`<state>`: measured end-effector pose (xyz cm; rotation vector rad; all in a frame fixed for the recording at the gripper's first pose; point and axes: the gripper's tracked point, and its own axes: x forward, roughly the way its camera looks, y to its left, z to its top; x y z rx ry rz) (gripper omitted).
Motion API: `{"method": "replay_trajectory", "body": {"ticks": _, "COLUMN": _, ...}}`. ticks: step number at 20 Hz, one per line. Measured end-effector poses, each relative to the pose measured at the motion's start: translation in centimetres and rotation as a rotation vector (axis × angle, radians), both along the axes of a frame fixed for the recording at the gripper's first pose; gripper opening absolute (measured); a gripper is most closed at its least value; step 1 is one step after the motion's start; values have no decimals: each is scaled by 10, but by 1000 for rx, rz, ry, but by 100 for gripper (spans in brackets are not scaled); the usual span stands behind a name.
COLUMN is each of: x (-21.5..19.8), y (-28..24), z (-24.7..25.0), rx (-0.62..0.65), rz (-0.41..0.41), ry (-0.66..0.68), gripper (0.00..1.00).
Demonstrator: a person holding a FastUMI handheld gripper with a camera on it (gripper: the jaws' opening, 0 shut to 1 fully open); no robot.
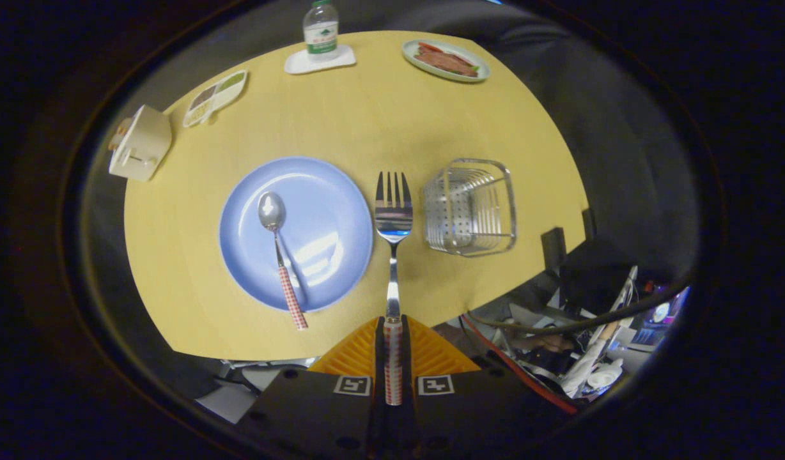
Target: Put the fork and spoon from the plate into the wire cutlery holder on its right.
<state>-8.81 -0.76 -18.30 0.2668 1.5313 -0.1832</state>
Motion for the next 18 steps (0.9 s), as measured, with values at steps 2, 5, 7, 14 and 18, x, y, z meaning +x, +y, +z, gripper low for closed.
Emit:
{"method": "replay_trajectory", "body": {"ticks": 2, "x": -6, "y": -19, "z": 9, "rx": 16, "rz": -63, "ry": 45, "gripper": 13}}
{"method": "replay_trajectory", "body": {"ticks": 5, "x": -12, "y": -39, "z": 10, "rx": 63, "rz": -110, "ry": 147, "gripper": 13}}
{"method": "replay_trajectory", "body": {"ticks": 7, "x": -10, "y": -47, "z": 2, "rx": 108, "rz": -110, "ry": 210, "gripper": 13}}
{"method": "replay_trajectory", "body": {"ticks": 14, "x": -4, "y": -47, "z": -32, "rx": 288, "rz": -74, "ry": 404, "gripper": 12}}
{"method": "replay_trajectory", "body": {"ticks": 18, "x": 7, "y": -49, "z": -45, "rx": 336, "rz": -71, "ry": 461, "gripper": 13}}
